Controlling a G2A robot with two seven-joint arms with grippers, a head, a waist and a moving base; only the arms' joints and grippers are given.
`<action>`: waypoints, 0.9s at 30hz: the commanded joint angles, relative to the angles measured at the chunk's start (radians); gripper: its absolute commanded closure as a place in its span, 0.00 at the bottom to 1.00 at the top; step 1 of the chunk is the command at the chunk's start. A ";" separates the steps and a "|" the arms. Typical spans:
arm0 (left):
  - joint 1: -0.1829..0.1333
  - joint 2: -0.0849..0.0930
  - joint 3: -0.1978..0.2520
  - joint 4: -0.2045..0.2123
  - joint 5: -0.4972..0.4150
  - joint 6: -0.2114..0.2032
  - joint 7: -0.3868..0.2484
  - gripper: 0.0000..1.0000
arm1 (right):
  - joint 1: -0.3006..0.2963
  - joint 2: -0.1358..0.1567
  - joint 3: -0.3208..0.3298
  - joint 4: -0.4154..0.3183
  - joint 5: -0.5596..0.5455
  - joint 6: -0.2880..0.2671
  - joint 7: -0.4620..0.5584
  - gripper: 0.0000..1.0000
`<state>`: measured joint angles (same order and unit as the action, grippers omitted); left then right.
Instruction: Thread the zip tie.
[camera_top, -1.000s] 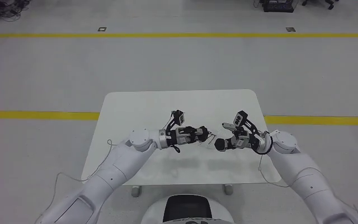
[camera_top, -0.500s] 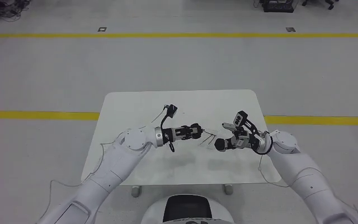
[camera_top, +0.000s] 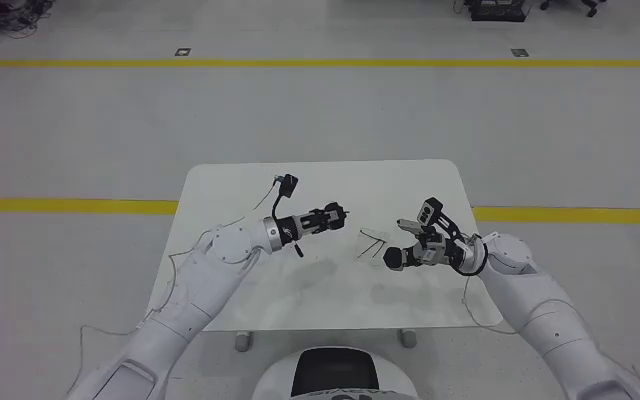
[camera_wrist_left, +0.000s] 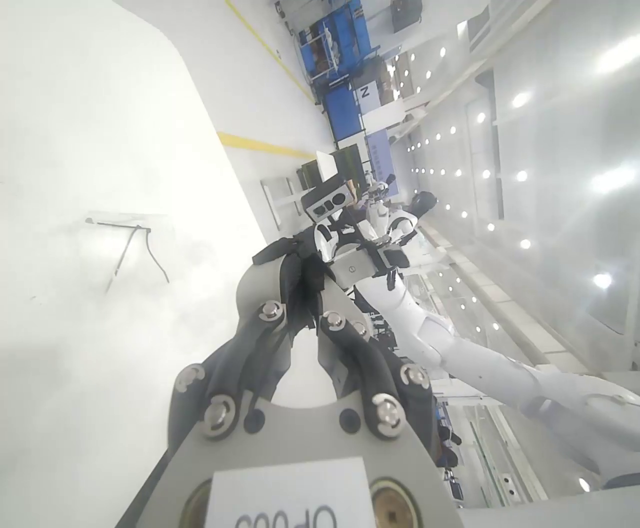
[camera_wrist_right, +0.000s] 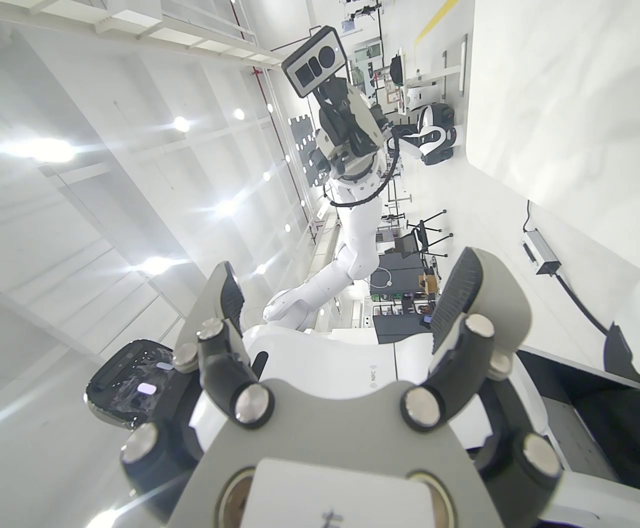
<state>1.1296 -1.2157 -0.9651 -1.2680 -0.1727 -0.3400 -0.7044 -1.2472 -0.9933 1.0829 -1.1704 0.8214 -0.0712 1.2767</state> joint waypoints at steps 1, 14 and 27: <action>0.006 0.003 -0.022 -0.006 -0.001 0.000 -0.012 1.00 | 0.000 0.000 0.000 0.000 0.000 0.000 0.000 0.00; 0.013 0.005 -0.045 -0.033 -0.010 0.000 -0.068 1.00 | -0.002 0.002 0.008 -0.022 -0.017 0.005 -0.032 0.00; 0.013 0.005 -0.045 -0.033 -0.010 0.000 -0.068 1.00 | 0.097 0.038 0.049 -0.211 -0.346 0.351 -0.144 0.00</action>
<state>1.1422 -1.2105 -1.0105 -1.3015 -0.1823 -0.3400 -0.7720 -1.1659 -0.9529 1.1463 -1.3849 0.4855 0.2409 1.1345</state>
